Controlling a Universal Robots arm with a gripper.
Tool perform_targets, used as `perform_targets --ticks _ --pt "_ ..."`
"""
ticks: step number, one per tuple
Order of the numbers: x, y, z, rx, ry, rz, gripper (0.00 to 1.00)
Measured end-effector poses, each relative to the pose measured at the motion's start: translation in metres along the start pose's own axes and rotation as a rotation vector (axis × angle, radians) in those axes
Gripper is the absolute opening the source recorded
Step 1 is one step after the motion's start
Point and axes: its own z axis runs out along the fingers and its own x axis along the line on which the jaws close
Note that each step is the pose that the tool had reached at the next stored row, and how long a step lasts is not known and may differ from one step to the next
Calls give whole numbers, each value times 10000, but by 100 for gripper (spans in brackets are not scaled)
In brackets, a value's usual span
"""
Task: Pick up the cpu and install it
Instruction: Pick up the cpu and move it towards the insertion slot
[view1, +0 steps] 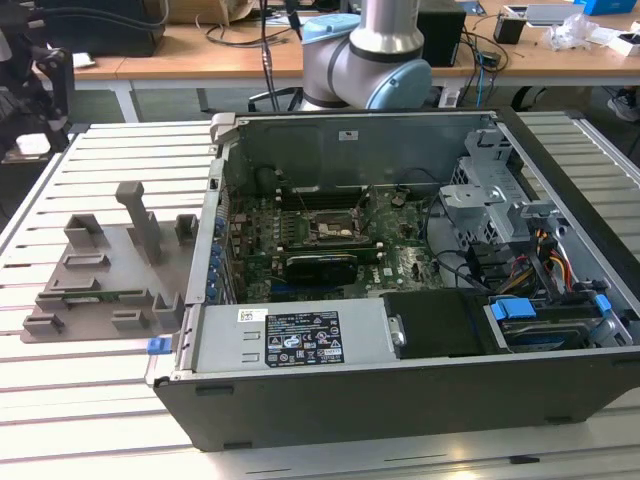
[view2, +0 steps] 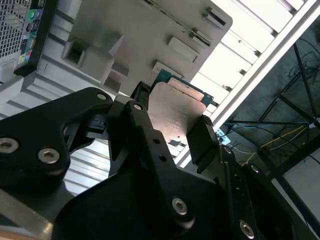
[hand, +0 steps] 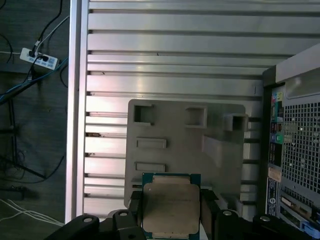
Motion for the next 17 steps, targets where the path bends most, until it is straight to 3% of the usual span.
perform_targets --ticks 2,13,17 --pt "-119 -5 -5 0 1 -1 55" --pt "-631 -22 -27 1 7 -2 55" --pt "-895 -31 -38 1 13 -1 55"
